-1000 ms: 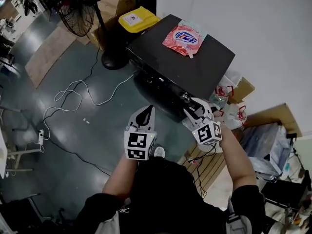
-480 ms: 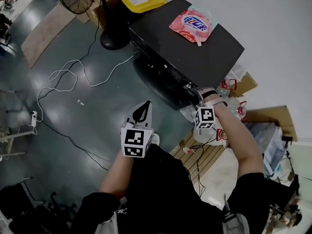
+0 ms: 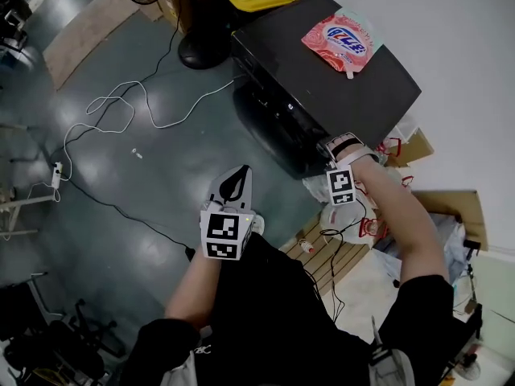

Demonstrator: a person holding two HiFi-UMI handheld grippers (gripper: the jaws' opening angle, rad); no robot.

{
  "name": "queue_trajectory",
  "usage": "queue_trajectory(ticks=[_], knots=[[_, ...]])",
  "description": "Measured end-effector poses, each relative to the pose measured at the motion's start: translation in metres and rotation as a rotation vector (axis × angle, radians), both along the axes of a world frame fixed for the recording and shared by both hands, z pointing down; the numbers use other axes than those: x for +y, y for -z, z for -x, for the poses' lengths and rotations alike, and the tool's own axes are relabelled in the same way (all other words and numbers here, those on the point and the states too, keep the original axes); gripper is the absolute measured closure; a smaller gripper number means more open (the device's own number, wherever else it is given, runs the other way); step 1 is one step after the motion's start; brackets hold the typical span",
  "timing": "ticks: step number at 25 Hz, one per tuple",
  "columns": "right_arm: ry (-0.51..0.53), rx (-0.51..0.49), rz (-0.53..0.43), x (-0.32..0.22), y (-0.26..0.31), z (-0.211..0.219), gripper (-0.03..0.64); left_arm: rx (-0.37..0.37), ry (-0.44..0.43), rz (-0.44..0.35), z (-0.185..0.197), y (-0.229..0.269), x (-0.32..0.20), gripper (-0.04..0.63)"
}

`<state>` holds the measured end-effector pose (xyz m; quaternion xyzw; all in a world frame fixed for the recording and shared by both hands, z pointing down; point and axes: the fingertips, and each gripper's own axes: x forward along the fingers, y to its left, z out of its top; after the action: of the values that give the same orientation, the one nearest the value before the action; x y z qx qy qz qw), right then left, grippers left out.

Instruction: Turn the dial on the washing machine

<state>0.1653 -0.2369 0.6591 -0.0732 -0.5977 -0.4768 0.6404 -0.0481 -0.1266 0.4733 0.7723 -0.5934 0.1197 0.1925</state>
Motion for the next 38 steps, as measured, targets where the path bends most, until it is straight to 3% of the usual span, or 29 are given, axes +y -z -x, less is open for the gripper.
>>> queue_trajectory(ticks=[4,9,14,21,34,36,38], knots=[[0.102,0.119,0.021,0.004,-0.011,0.001,0.321,0.003,0.021,-0.002,0.005,0.000,0.002,0.583],[0.125,0.245,-0.013,-0.004,-0.016,-0.004,0.310,0.002,0.029,0.002,0.012,0.000,0.005,0.583],[0.079,0.267,-0.061,-0.006,-0.016,-0.005,0.342,0.004,0.025,0.004,0.018,-0.001,0.007,0.583],[0.071,0.247,-0.079,-0.007,-0.015,-0.005,0.347,0.006,-0.007,-0.003,0.011,0.002,0.005,0.583],[-0.020,0.109,-0.237,-0.010,-0.007,-0.002,0.348,-0.009,-0.084,0.024,0.009,-0.001,0.006,0.583],[-0.042,0.072,-0.274,-0.011,-0.007,-0.002,0.348,-0.014,-0.099,0.030,0.008,-0.002,0.005,0.583],[-0.105,-0.043,-0.274,-0.007,-0.005,0.006,0.348,-0.021,-0.114,0.040,0.007,-0.005,0.005,0.583]])
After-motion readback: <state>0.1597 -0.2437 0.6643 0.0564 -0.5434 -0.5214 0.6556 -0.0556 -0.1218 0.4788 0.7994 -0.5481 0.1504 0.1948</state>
